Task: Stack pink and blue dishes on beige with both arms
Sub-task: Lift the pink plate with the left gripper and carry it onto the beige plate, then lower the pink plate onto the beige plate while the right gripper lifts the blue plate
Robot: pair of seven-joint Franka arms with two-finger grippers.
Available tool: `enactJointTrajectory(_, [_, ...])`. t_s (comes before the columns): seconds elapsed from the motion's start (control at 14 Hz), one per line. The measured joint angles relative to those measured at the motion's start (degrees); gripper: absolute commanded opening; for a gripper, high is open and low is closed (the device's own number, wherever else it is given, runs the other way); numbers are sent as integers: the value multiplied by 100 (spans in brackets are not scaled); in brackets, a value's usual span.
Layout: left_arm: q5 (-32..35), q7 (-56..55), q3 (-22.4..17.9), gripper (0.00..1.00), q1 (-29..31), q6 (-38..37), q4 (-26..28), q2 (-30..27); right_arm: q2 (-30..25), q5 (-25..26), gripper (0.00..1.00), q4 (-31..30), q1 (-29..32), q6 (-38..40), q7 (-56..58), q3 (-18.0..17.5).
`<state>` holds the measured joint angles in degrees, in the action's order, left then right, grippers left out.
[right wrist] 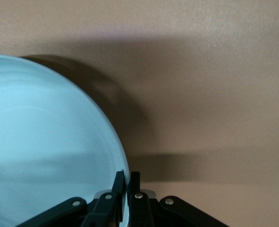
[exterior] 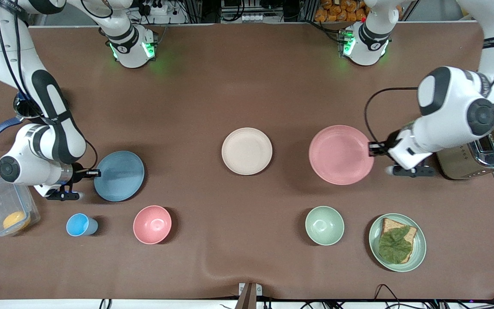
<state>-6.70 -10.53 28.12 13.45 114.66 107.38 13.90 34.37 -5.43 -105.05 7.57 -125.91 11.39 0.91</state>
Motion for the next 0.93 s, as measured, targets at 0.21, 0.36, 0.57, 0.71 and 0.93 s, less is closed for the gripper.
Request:
enactJointTrajectory(0.21, [-2,-975,263,0,-811,346,-47,343,-83,-7,0,77,-1,18,276,-15])
enactJointTrajectory(0.36, [-1,-1570,264,0,-1417,767,-45,664,-235,-7,0,122,-6,181,311,-32])
enactJointTrajectory(0.57, [457,-2449,254,0,-2148,1375,-46,1201,-431,-6,0,395,-35,885,312,-62])
enactJointTrajectory(0.71, [993,-2958,249,0,-2371,1602,-53,1511,-466,-7,0,687,-68,1321,310,-79])
enactJointTrajectory(0.93, [1245,-3054,224,0,-2381,1763,-94,1821,-469,-34,0,857,-150,1524,288,-96])
